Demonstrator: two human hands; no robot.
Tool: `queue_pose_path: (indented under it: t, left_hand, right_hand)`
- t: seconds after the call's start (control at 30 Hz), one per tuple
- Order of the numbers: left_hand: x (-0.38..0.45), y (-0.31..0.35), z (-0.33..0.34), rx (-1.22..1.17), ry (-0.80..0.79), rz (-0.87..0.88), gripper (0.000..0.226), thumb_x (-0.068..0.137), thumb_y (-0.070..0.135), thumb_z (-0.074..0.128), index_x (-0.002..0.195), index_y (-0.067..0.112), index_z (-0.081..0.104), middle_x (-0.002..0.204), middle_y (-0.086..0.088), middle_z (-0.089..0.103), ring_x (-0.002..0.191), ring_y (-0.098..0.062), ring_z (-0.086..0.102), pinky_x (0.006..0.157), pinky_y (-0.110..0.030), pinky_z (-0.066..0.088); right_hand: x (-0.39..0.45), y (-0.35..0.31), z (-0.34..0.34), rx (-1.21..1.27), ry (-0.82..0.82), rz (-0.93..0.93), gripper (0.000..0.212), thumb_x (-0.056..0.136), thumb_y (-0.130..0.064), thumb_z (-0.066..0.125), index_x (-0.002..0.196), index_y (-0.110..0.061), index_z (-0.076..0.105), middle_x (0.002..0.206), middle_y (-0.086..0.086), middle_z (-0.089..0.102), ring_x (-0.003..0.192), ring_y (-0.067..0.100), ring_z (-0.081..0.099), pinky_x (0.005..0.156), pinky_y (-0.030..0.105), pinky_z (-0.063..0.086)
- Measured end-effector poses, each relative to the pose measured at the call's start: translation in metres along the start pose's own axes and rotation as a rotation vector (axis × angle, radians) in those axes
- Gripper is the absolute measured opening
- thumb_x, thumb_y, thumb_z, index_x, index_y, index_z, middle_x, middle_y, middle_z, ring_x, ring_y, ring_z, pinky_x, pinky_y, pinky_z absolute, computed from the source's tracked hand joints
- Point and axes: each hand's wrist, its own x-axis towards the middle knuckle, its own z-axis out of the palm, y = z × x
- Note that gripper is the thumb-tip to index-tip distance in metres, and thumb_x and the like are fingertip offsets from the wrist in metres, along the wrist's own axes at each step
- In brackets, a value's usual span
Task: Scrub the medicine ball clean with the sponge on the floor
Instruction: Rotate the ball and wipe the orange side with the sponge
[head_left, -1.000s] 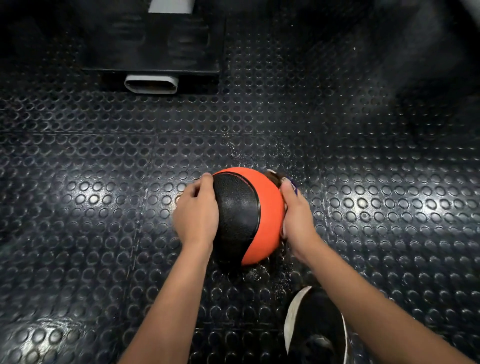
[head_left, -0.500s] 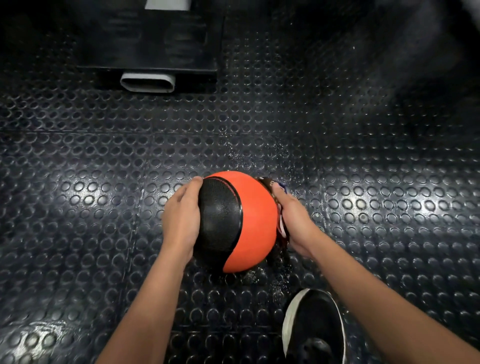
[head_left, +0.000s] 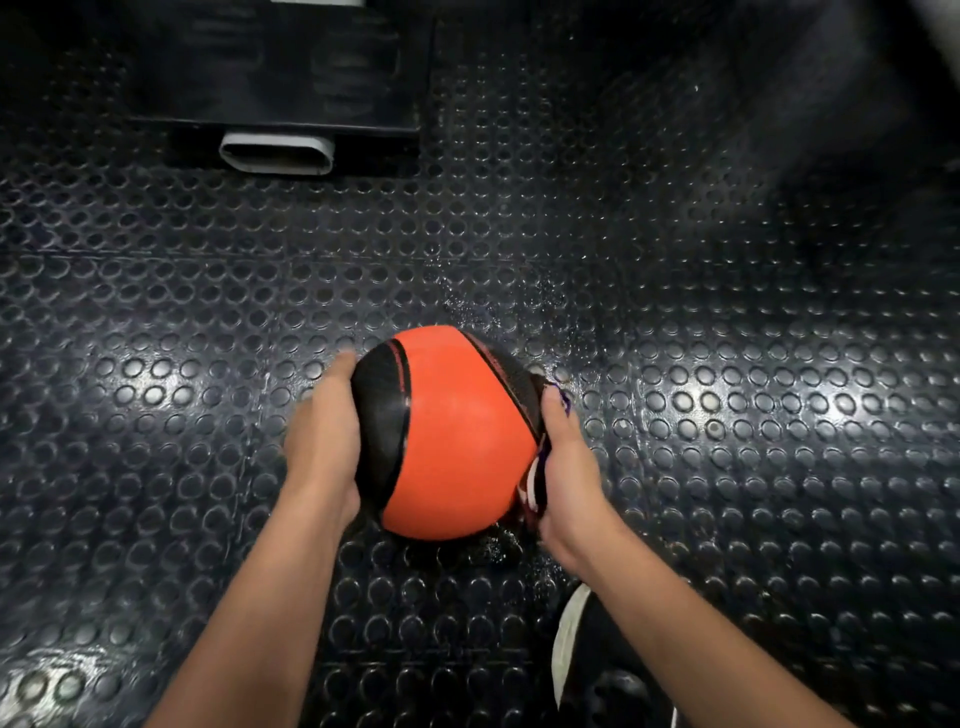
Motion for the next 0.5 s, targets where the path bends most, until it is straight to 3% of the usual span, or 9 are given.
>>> queue_pose_path:
  t: [0.03,0.1,0.2,0.27,0.37,0.5]
  left_hand:
    - [0.002,0.008,0.001,-0.003,-0.062,0.014,0.078,0.063,0.080,0.059,0.108,0.020,0.079,0.108,-0.008,0.079,0.102,-0.032,0.074,0.099,-0.048,0.057]
    - [0.004,0.025,0.005,0.051,-0.147,0.034,0.074,0.067,0.080,0.059,0.108,0.022,0.080,0.103,-0.004,0.081,0.099,-0.027,0.075,0.097,-0.044,0.056]
    - [0.008,0.038,0.018,0.148,-0.044,0.017,0.083,0.068,0.079,0.053,0.119,0.018,0.074,0.119,-0.006,0.077,0.110,-0.030,0.071,0.105,-0.049,0.053]
    - [0.002,0.035,0.028,0.123,0.083,0.069,0.067,0.084,0.067,0.044,0.114,0.014,0.072,0.127,-0.010,0.072,0.117,-0.034,0.065,0.109,-0.052,0.049]
    - [-0.014,0.027,0.032,0.055,0.225,0.185,0.052,0.103,0.056,0.039,0.118,0.021,0.074,0.124,0.001,0.070,0.117,-0.025,0.060,0.102,-0.038,0.043]
    - [-0.018,0.014,0.021,0.146,0.221,0.289,0.054,0.109,0.056,0.033,0.131,0.028,0.073,0.135,0.003,0.068,0.128,-0.023,0.057,0.105,-0.038,0.038]
  right_hand:
    - [-0.004,-0.003,0.000,0.006,0.028,-0.063,0.076,0.094,-0.076,0.045,0.160,-0.041,0.032,0.148,0.011,0.060,0.131,0.038,0.060,0.117,0.061,0.041]
    - [-0.012,-0.007,0.001,-0.042,0.067,-0.188,0.085,0.086,-0.085,0.040,0.160,-0.047,0.024,0.162,-0.007,0.044,0.147,0.019,0.045,0.126,0.050,0.029]
    - [-0.026,-0.001,0.009,-0.175,0.159,-0.329,0.054,0.105,-0.064,0.031,0.155,-0.045,0.027,0.153,-0.019,0.031,0.144,0.005,0.031,0.123,0.032,0.021]
    - [-0.033,0.011,0.015,-0.207,0.173,-0.329,0.047,0.111,-0.049,0.029,0.156,-0.039,0.026,0.143,-0.022,0.023,0.138,-0.003,0.024,0.116,0.023,0.015]
    - [-0.037,0.015,0.017,-0.257,0.164,-0.331,0.045,0.111,-0.043,0.029,0.155,-0.032,0.033,0.141,-0.017,0.029,0.142,0.004,0.028,0.117,0.026,0.019]
    - [-0.016,-0.009,0.011,-0.336,0.237,-0.434,0.026,0.111,-0.046,0.035,0.133,-0.040,0.046,0.138,-0.012,0.045,0.133,0.007,0.041,0.123,0.039,0.028]
